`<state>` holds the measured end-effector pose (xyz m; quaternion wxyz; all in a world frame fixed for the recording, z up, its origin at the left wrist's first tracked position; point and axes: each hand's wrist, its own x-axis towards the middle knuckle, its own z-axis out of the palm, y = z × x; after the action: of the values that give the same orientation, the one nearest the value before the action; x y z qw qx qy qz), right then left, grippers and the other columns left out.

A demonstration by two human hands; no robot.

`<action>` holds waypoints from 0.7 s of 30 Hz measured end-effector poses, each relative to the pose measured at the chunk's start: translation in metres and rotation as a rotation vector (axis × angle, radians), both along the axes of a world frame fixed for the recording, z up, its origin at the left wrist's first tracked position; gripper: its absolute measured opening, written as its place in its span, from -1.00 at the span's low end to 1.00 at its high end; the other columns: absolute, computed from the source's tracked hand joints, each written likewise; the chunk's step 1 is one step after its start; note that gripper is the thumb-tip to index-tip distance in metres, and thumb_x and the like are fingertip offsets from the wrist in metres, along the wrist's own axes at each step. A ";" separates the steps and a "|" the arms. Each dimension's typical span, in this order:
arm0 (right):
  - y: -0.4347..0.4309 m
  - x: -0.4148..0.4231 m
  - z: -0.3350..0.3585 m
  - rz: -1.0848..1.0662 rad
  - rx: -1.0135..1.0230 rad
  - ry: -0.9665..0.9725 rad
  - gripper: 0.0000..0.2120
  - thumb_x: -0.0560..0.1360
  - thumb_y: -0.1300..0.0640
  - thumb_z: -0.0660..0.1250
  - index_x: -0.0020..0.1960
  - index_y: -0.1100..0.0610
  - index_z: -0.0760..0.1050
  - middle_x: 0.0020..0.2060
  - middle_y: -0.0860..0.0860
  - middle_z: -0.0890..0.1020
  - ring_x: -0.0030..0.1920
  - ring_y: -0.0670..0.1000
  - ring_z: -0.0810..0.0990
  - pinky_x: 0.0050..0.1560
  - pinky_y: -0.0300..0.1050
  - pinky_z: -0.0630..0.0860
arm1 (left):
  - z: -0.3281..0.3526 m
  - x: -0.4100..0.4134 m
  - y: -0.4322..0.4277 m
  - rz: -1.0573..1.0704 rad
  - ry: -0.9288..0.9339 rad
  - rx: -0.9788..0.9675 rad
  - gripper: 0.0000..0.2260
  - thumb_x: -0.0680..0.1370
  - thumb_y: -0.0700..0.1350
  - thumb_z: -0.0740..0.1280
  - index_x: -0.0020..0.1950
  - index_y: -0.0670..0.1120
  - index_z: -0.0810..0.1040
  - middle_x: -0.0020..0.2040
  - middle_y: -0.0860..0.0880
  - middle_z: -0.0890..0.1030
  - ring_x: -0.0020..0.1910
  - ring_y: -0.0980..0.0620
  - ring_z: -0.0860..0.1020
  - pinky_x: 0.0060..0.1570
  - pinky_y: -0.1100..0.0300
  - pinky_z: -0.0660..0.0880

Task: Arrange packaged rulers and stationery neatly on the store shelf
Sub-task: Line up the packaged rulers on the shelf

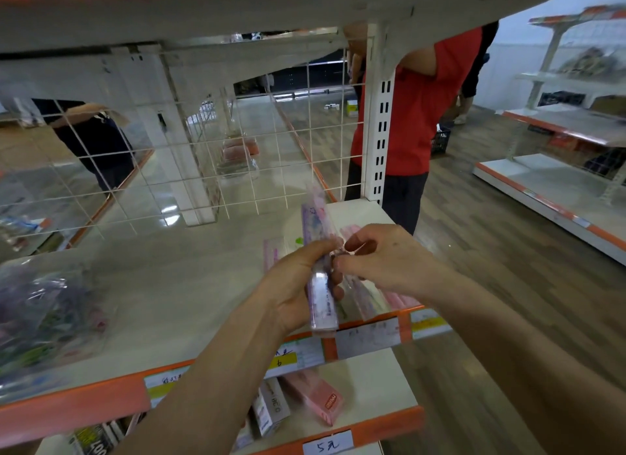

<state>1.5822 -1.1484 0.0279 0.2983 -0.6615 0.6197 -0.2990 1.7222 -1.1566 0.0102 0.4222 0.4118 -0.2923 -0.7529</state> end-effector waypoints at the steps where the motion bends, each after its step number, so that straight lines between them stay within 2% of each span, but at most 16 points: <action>1: -0.004 -0.005 0.000 -0.010 0.018 -0.013 -0.76 0.34 -0.06 0.44 -0.06 0.02 0.55 -0.21 -0.08 0.62 -0.17 -0.08 0.60 -0.16 -0.15 0.55 | -0.001 0.000 -0.001 0.003 -0.001 0.015 -0.90 0.55 -0.15 0.27 -0.09 -0.16 0.53 -0.38 -0.09 0.53 -0.51 0.04 0.42 -0.55 0.29 0.40; 3: -0.012 -0.017 0.000 -0.056 0.019 -0.006 -0.78 0.36 -0.02 0.44 -0.08 0.09 0.56 -0.25 0.01 0.63 -0.19 -0.02 0.60 -0.13 -0.06 0.55 | -0.003 0.003 -0.004 0.045 0.015 0.067 -0.83 0.59 -0.10 0.22 -0.09 -0.18 0.51 -0.35 -0.10 0.56 -0.47 0.02 0.42 -0.53 0.30 0.41; 5: -0.019 -0.029 0.000 -0.112 -0.009 0.084 -0.69 0.38 0.01 0.41 -0.02 0.23 0.57 -0.21 0.16 0.63 -0.24 0.07 0.58 -0.17 -0.02 0.53 | -0.003 0.008 -0.007 0.097 0.029 0.098 -0.79 0.60 -0.08 0.18 -0.10 -0.19 0.50 -0.33 -0.11 0.56 -0.46 0.01 0.43 -0.51 0.30 0.42; 6: -0.021 -0.033 -0.001 -0.133 -0.015 0.156 -0.67 0.40 0.02 0.40 0.03 0.24 0.56 -0.20 0.14 0.62 -0.23 0.09 0.58 -0.17 -0.01 0.52 | -0.004 0.010 -0.008 0.113 0.030 0.103 -0.78 0.60 -0.08 0.17 -0.12 -0.19 0.49 -0.33 -0.11 0.56 -0.46 0.01 0.44 -0.50 0.30 0.42; 8: -0.021 -0.037 -0.003 -0.151 -0.021 0.294 -0.68 0.43 0.00 0.38 0.10 0.15 0.52 -0.21 -0.02 0.57 -0.16 0.03 0.57 -0.15 -0.07 0.50 | -0.004 0.015 -0.009 0.134 0.033 0.114 -0.78 0.59 -0.08 0.16 -0.14 -0.18 0.49 -0.33 -0.10 0.55 -0.45 0.01 0.45 -0.46 0.27 0.42; 12: -0.019 -0.033 -0.012 -0.143 -0.017 0.482 -0.69 0.47 -0.01 0.33 0.13 0.14 0.48 -0.06 0.05 0.59 -0.05 0.08 0.57 -0.06 -0.06 0.51 | -0.006 0.019 -0.010 0.133 0.056 0.119 -0.79 0.57 -0.08 0.16 -0.13 -0.18 0.48 -0.33 -0.10 0.53 -0.42 0.00 0.45 -0.42 0.22 0.42; 14: -0.019 -0.028 -0.015 -0.134 -0.018 0.535 -0.71 0.47 -0.02 0.31 0.10 0.13 0.48 -0.02 0.05 0.58 -0.03 0.08 0.56 -0.09 -0.08 0.50 | -0.006 0.020 -0.011 0.126 0.069 0.113 -0.80 0.57 -0.08 0.16 -0.11 -0.18 0.48 -0.31 -0.10 0.53 -0.42 0.00 0.46 -0.41 0.22 0.42; 16: -0.021 -0.025 -0.020 -0.117 -0.035 0.631 -0.73 0.46 -0.06 0.30 0.01 0.13 0.49 -0.08 0.04 0.58 -0.09 0.07 0.55 -0.20 -0.13 0.43 | -0.007 0.022 -0.012 0.124 0.077 0.109 -0.81 0.57 -0.09 0.15 -0.09 -0.17 0.48 -0.31 -0.10 0.53 -0.43 0.00 0.47 -0.41 0.22 0.43; 19: -0.022 -0.025 -0.023 -0.103 -0.067 0.741 -0.73 0.49 -0.09 0.26 -0.20 0.10 0.41 -0.28 -0.01 0.48 -0.22 0.05 0.51 -0.30 -0.16 0.35 | -0.009 0.025 -0.013 0.119 0.082 0.111 -0.82 0.56 -0.09 0.16 -0.05 -0.16 0.48 -0.30 -0.09 0.54 -0.43 0.00 0.49 -0.38 0.21 0.43; 21: -0.022 -0.026 -0.025 -0.092 -0.087 0.769 -0.73 0.50 -0.10 0.25 -0.09 0.11 0.50 -0.27 -0.02 0.49 -0.20 0.05 0.53 -0.28 -0.15 0.40 | -0.009 0.026 -0.013 0.120 0.096 0.113 -0.81 0.55 -0.08 0.15 -0.06 -0.16 0.49 -0.30 -0.09 0.54 -0.44 0.01 0.49 -0.36 0.21 0.42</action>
<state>1.5560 -1.1705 0.0033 0.0024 -0.7089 0.7020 -0.0685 1.7479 -1.1697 0.0010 0.4561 0.4153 -0.2034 -0.7603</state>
